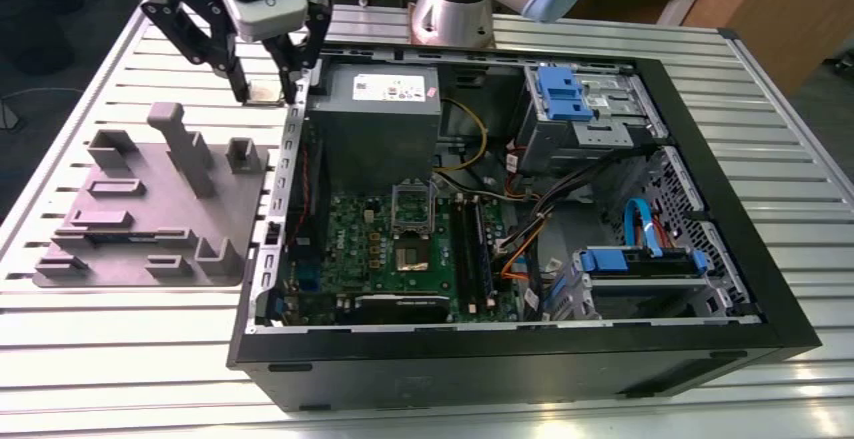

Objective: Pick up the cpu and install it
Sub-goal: 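Pick up the cpu and move it towards the insertion slot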

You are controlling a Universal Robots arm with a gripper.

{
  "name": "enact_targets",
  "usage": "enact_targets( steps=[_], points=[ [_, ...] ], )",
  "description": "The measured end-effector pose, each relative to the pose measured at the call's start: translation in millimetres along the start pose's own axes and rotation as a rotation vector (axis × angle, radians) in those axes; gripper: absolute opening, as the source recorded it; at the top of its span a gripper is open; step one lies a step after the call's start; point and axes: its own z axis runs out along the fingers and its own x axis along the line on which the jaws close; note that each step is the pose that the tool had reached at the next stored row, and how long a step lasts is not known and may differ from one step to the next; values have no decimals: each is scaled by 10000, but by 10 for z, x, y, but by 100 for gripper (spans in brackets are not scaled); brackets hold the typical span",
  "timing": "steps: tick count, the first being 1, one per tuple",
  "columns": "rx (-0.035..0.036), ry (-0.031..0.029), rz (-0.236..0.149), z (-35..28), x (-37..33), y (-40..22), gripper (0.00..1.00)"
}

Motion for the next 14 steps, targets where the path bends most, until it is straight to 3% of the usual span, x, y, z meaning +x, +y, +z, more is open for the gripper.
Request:
enact_targets(
  steps=[14],
  points=[
    [0,0,0,2,-39,0,47]
  ],
)
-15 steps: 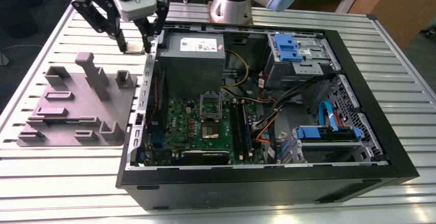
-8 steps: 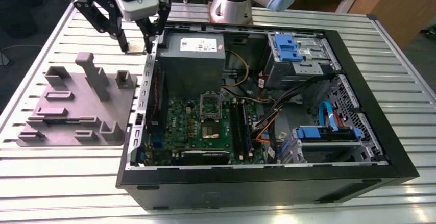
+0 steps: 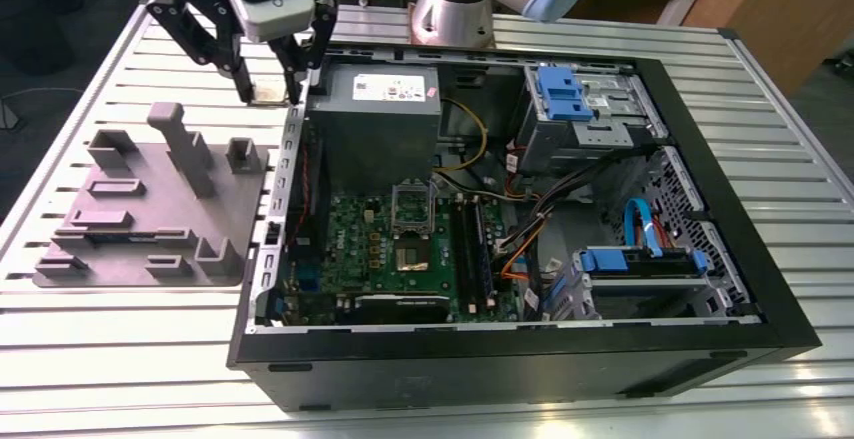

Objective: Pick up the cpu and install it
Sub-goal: 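Pick up the cpu and move it towards the insertion slot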

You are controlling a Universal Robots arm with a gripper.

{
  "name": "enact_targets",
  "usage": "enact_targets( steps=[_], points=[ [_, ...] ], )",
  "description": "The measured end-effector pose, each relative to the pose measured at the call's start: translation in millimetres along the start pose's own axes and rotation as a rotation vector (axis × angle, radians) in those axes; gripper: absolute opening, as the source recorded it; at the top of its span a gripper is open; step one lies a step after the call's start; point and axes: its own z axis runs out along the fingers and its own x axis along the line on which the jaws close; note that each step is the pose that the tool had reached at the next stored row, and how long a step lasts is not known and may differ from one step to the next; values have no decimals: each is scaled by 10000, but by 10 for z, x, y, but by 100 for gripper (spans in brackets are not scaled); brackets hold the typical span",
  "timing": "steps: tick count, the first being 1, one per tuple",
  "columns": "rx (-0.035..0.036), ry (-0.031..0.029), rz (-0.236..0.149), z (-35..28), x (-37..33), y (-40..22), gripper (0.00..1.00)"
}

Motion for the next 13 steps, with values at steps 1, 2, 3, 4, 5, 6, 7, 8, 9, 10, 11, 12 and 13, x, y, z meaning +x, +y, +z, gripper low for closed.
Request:
enact_targets(
  steps=[1,2,3,4,5,6,7,8,9,10,11,12,13],
  points=[
    [0,0,-1,0,-2,0,47],
    [0,0,0,0,-3,0,47],
    [0,0,0,1,-4,0,47],
    [0,0,0,0,-6,0,47],
    [0,0,0,0,-9,0,47],
    [0,0,0,1,-11,0,47],
    [0,0,-1,1,-13,0,47],
    [0,0,0,1,-16,0,47],
    [0,0,0,1,-18,0,47],
    [0,0,-1,1,-22,0,47],
    [0,0,-1,1,-26,0,47],
    [0,0,0,1,-30,0,47],
    [0,0,0,1,-33,0,47]
  ],
)
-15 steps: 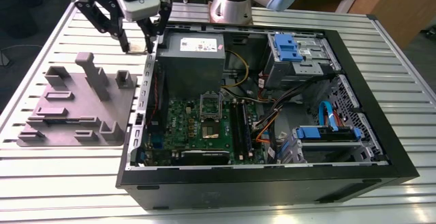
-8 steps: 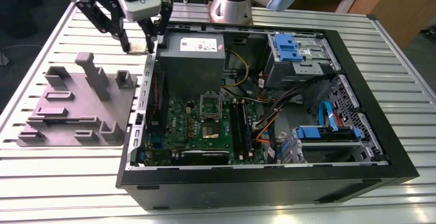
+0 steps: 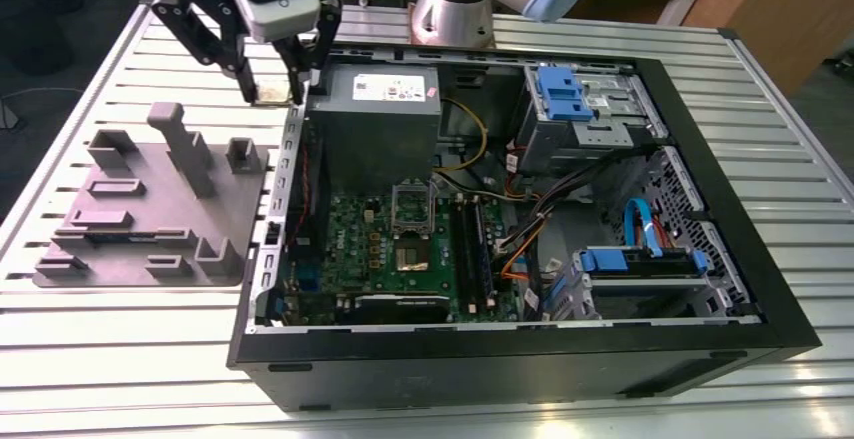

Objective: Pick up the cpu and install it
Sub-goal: 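Pick up the cpu and move it towards the insertion slot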

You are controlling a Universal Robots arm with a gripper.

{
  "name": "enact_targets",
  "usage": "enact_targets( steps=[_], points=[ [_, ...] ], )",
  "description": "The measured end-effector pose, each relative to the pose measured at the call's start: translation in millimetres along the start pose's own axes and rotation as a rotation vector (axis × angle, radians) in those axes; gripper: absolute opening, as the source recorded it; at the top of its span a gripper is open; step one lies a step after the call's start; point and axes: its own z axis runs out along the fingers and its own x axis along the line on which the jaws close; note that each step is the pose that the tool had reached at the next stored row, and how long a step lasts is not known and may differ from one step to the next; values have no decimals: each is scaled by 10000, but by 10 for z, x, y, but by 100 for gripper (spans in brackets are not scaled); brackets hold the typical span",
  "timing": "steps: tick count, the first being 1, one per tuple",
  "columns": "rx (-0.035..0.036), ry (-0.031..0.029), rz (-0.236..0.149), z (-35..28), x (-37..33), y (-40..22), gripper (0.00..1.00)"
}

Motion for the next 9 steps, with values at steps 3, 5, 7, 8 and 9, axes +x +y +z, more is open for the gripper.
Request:
enact_targets(
  steps=[3,5,7,8,9],
  points=[
    [0,0,1,0,-9,0,47],
    [0,0,0,0,-15,0,47],
    [-1,0,0,1,-23,0,47],
    [-1,0,0,1,-25,0,47],
    [0,0,1,1,-27,0,47]
  ],
)
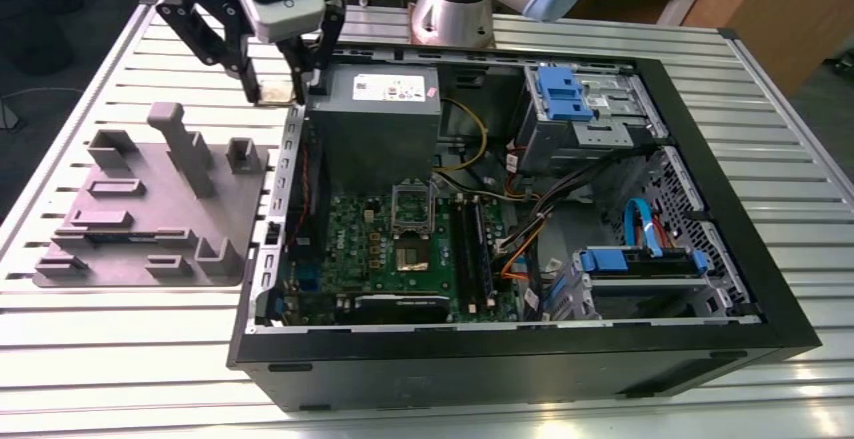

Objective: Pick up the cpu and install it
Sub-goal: 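Pick up the cpu and move it towards the insertion slot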

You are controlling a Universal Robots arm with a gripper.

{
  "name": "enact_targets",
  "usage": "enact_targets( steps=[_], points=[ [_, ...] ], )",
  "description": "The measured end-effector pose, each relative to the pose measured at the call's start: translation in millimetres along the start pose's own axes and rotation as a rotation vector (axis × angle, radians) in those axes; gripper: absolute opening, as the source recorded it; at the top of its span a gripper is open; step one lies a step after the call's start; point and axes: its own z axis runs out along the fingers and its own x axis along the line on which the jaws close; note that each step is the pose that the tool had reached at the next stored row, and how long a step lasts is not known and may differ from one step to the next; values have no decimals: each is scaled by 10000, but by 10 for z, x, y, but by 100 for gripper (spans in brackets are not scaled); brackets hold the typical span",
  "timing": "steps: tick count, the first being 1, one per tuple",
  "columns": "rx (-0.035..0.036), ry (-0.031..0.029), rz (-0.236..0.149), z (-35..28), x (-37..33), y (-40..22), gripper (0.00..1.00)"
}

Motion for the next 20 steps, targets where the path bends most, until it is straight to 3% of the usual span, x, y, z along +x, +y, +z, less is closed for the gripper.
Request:
enact_targets(
  steps=[13,20],
  points=[
    [1,1,-1,1,-10,0,47],
    [0,0,-1,2,-68,1,47]
  ],
)
